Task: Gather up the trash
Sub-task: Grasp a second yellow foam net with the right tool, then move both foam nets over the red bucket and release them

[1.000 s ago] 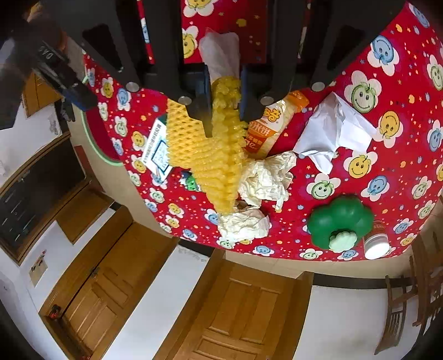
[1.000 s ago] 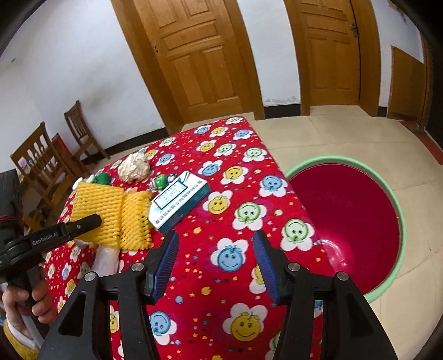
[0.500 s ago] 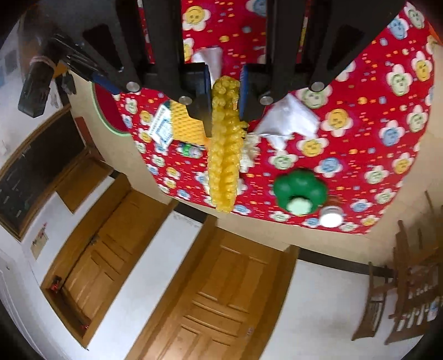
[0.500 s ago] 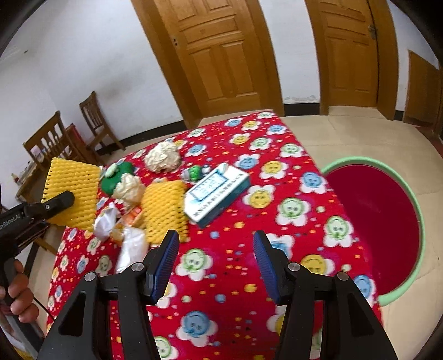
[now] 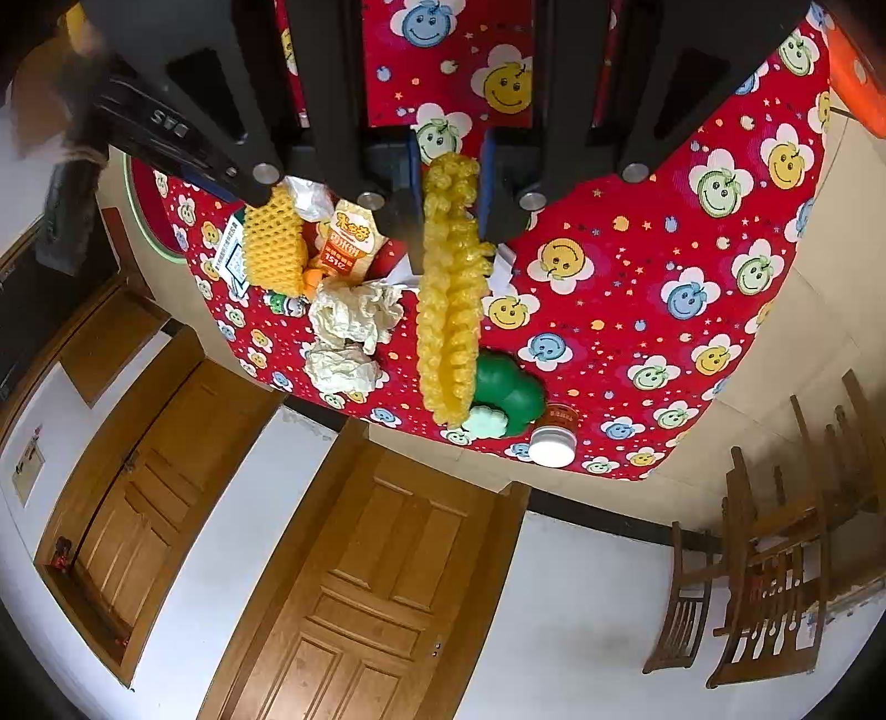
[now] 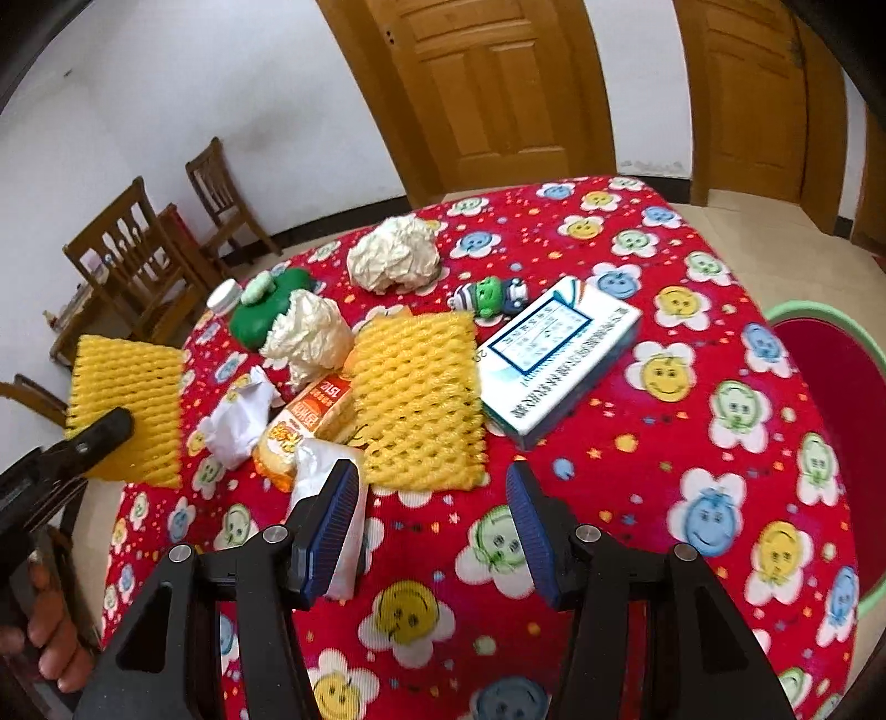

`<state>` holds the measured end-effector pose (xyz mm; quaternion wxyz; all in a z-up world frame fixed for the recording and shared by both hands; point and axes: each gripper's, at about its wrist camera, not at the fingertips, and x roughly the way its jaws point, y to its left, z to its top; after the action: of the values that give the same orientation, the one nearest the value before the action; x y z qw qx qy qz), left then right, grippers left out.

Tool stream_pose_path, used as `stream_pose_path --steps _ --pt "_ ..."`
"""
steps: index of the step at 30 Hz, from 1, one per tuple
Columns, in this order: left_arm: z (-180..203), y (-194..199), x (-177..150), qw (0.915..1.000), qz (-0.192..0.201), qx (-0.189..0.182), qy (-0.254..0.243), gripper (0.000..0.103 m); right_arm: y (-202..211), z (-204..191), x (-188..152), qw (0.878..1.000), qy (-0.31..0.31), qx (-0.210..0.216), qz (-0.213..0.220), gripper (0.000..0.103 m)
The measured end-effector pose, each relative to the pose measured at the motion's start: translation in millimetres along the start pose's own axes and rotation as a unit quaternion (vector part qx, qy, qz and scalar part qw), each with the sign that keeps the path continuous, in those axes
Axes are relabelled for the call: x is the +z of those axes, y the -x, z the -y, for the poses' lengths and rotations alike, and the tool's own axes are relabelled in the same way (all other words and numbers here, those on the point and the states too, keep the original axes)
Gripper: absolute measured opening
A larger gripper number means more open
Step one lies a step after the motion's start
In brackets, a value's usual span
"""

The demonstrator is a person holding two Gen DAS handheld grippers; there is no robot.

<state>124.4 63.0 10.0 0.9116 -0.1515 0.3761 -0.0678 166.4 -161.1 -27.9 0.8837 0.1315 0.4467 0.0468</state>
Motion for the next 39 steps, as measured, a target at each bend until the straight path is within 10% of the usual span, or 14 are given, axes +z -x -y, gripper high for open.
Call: stream_pose_path --steps 4,12,39 --pt "-3 -2 -3 0.9999 -0.006 -0.011 0.001 0.014 -18 3 2 1.000 -0.019 0.017 -0.007 0.057" --pt "3 3 -7 0.9996 -0.007 -0.026 -0.005 0.014 -16 4 0 1.000 -0.017 0.008 0.018 0.014" --pt "96 27 -13 0.9915 -0.027 -0.112 -0.060 0.014 120 43 -16 0.988 -0.051 0.014 0.146 0.011"
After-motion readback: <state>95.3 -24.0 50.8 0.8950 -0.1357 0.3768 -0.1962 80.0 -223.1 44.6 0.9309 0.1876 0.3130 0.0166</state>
